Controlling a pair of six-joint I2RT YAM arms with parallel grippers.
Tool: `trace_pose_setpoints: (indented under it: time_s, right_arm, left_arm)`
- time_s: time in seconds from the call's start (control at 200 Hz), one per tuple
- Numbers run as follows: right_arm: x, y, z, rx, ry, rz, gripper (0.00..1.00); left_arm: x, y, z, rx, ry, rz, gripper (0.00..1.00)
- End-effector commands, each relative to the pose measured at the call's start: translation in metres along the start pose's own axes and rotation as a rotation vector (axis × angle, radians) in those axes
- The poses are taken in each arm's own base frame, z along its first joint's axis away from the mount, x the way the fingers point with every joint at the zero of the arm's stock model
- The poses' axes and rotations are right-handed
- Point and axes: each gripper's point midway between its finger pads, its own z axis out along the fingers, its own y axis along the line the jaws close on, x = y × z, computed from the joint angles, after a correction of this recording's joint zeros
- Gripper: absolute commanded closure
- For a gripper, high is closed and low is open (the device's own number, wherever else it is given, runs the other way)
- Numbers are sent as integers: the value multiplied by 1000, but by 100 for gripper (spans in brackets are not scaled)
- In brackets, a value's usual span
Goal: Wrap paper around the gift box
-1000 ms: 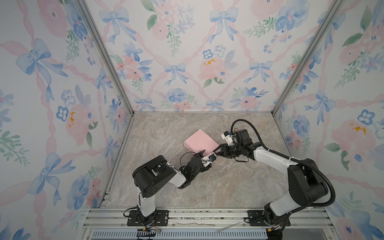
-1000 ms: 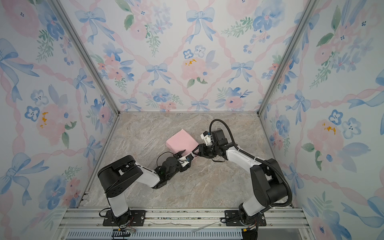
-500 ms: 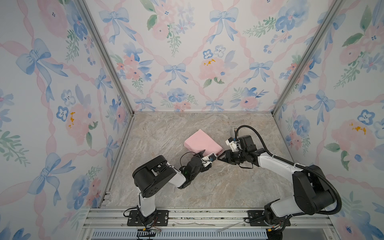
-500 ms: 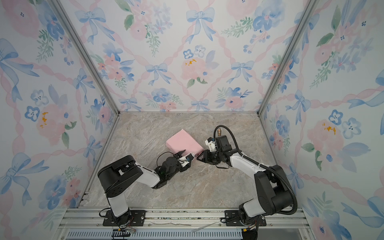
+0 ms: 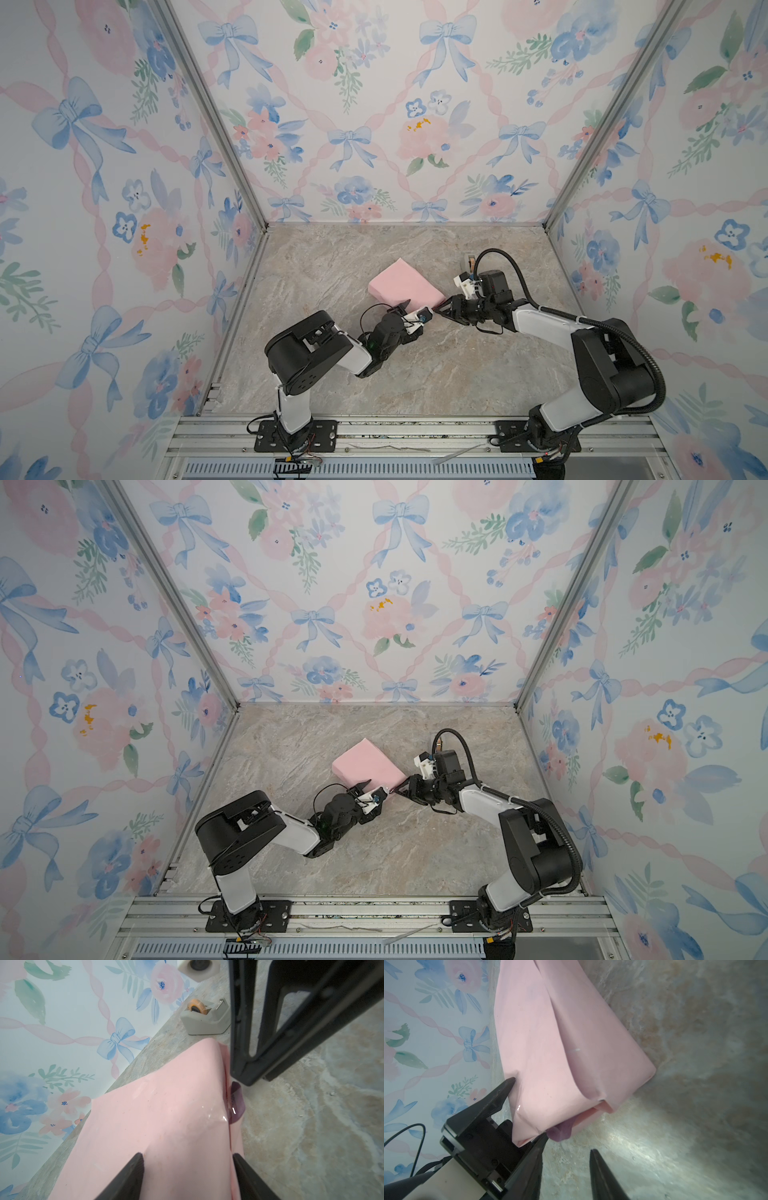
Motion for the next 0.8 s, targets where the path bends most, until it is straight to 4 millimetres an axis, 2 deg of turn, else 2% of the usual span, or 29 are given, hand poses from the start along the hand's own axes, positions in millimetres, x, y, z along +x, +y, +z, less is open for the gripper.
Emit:
trace_pose_setpoints:
  time_s: [0.0, 0.325, 0.795]
  right_arm:
    - [-2, -2, 4, -35, 0, 25, 61]
    - [1, -7, 11, -44, 11, 43, 73]
    - [7, -6, 3, -46, 0, 59, 90]
  left_arm:
    - [29, -28, -5, 99, 90, -2, 32]
    - [29, -28, -5, 98, 91, -3, 32]
    - [31, -28, -6, 97, 95, -3, 32]
